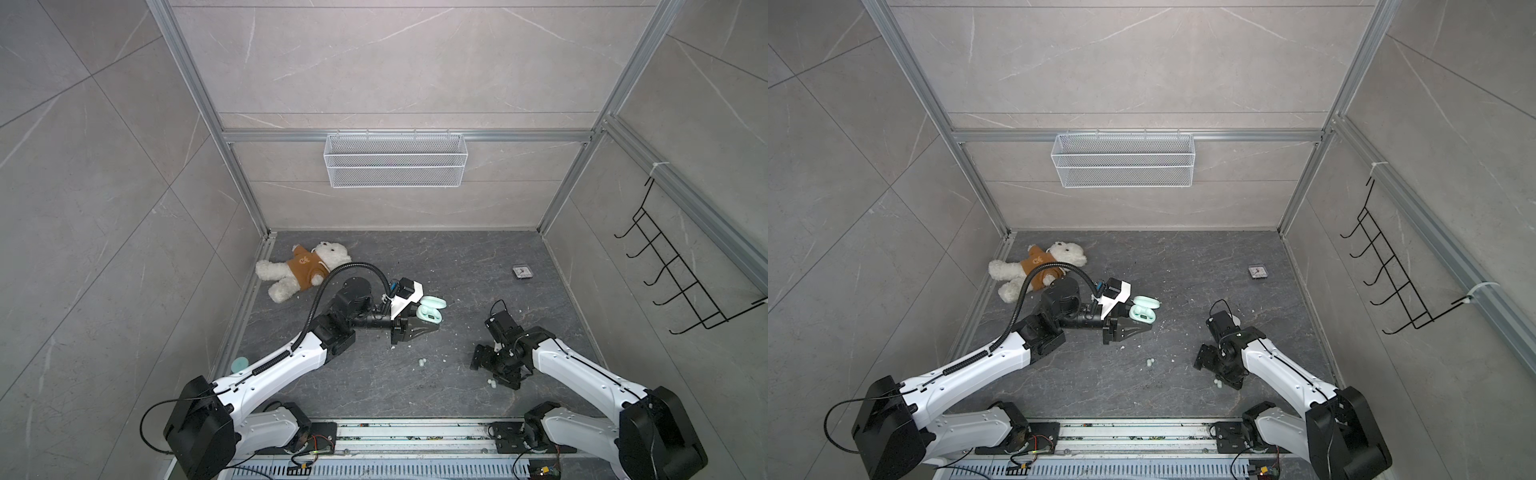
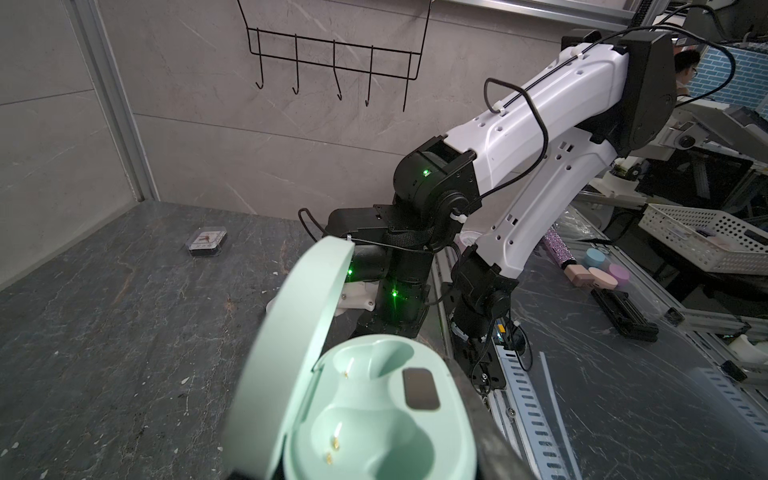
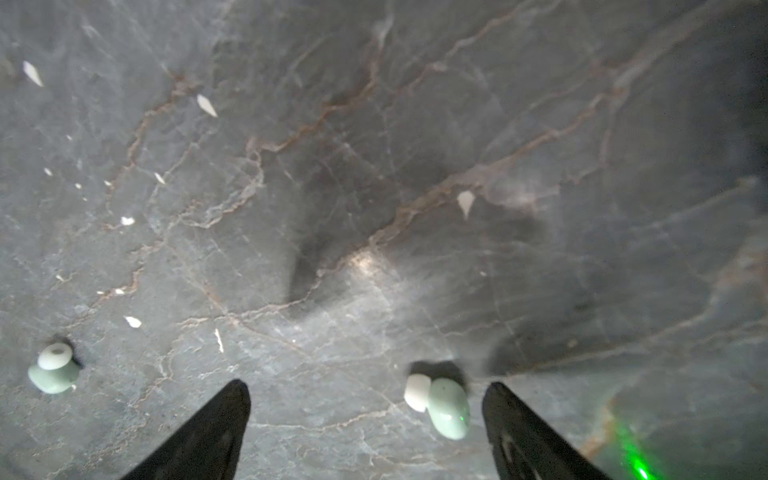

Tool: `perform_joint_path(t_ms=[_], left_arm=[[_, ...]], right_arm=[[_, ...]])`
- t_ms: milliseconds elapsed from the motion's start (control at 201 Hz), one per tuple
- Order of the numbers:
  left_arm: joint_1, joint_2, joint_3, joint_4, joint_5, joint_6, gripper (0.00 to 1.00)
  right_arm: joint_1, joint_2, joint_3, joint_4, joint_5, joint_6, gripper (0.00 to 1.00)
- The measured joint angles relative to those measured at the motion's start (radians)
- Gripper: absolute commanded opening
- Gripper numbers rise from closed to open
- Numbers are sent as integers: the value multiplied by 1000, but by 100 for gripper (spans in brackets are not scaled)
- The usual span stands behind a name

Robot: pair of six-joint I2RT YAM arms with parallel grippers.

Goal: Insert the wireless bluetooth earbuds into the charging case
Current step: 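Position the open right gripper above the nearer mint-green earbud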

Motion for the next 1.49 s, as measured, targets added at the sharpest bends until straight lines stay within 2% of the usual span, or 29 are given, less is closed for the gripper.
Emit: perform_joint_path(t_ms=[732, 896, 1060, 1264, 1488], left_arm=[[0, -6, 0, -9, -20, 0, 24], [0, -7, 0, -18, -20, 0, 24], [0, -9, 0, -32, -21, 0, 24], [0, -12, 0, -36, -21, 0, 24], [0, -17, 0, -46, -21, 0, 24]], right_arm=[[0, 85, 22, 77, -149, -105, 88], [0, 48, 66, 26, -122, -107, 90], [0, -75, 75, -45, -108, -39, 89], [0, -230, -11, -126, -108, 98, 89], [0, -237, -73, -127, -127, 198, 89]])
